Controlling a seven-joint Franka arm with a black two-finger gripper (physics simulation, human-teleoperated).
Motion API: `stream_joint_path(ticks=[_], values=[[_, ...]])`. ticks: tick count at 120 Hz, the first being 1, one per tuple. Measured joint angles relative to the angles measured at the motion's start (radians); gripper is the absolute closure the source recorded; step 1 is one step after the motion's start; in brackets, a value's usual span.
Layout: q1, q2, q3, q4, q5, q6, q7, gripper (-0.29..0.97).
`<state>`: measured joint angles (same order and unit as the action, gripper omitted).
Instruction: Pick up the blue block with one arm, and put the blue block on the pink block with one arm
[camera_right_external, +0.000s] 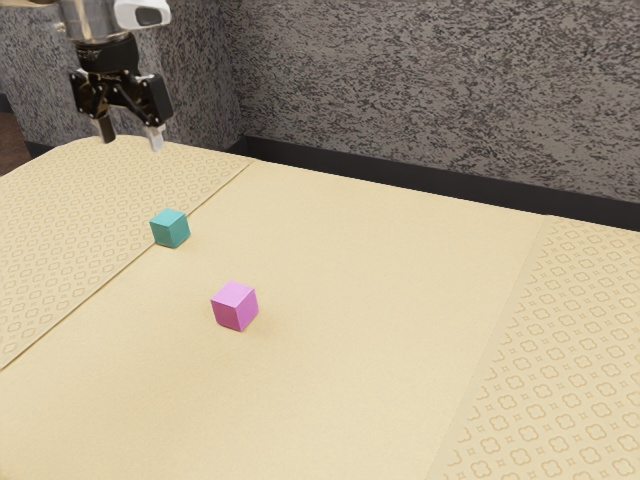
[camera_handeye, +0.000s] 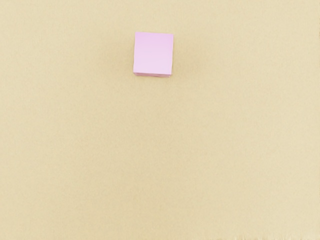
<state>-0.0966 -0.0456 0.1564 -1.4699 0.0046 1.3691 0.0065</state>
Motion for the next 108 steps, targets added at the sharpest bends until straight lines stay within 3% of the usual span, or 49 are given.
stream_joint_path(ticks=[35, 54, 73, 90, 108], values=[[0.022, -0.001, -0.001, 0.003, 0.0, -0.005, 0.003, 0.0], [0.027, 0.006, -0.008, 0.265, 0.003, -0.058, 0.01, 0.0], [0.007, 0.024, 0.013, 0.318, 0.008, -0.079, 0.014, 0.0], [0.058, 0.1, 0.016, 0.321, 0.01, -0.058, 0.019, 0.0], [0.17, 0.137, 0.016, 0.32, 0.01, -0.019, 0.024, 0.0]])
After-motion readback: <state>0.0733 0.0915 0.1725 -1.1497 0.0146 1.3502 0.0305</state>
